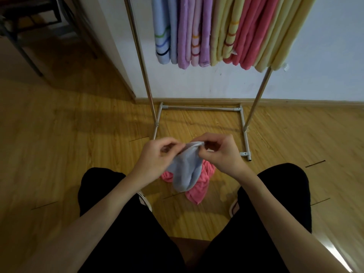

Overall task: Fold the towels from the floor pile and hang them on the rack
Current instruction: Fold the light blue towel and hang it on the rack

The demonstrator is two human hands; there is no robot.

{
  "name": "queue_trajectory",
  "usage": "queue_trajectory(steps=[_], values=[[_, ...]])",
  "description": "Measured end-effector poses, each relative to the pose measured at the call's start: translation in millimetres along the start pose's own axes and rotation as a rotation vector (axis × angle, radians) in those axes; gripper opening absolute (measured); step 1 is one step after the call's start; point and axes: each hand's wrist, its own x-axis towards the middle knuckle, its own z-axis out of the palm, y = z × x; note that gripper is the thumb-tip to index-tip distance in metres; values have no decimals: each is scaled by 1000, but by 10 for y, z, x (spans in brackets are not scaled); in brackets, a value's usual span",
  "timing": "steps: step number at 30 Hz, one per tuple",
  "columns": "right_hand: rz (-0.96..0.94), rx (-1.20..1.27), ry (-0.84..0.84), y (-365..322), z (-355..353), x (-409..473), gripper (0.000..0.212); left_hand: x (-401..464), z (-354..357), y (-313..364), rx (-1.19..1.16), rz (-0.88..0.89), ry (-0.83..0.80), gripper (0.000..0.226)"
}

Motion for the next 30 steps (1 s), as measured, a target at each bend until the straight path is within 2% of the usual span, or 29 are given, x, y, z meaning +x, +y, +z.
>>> queue_trajectory(steps=[3, 5, 8, 10, 13, 17, 22, 25, 27, 30], values=[[2, 2, -1, -35, -39, -12, 22, 45, -42, -334, 13, -192, 41, 9], [3, 2, 3, -45, -65, -29, 22, 78, -29, -499, 3, -356, -14, 9], [8, -3, 14, -60, -113, -47, 21, 93, 48, -585, -155, -554, -88, 18], [1, -14, 6, -92, -145, -61, 20, 88, 95, -553, -241, -629, -112, 21], [-8, -34, 46, -148, -208, -90, 23, 106, 109, -484, -209, -642, -81, 17], [-38, -88, 154, -218, -376, -66, 30, 241, -168, -147, -54, -545, 71, 15], [-149, -144, 211, -436, -536, 100, 35, 418, -621, 586, 279, -177, 112, 16], [-226, -171, 238, -634, -593, 244, 33, 500, -827, 911, 333, -27, 129, 24], [-264, -169, 238, -749, -632, 341, 28, 551, -932, 1113, 312, 39, 72, 28], [-295, -139, 222, -864, -697, 471, 21, 586, -1020, 1365, 158, 75, -177, 33]])
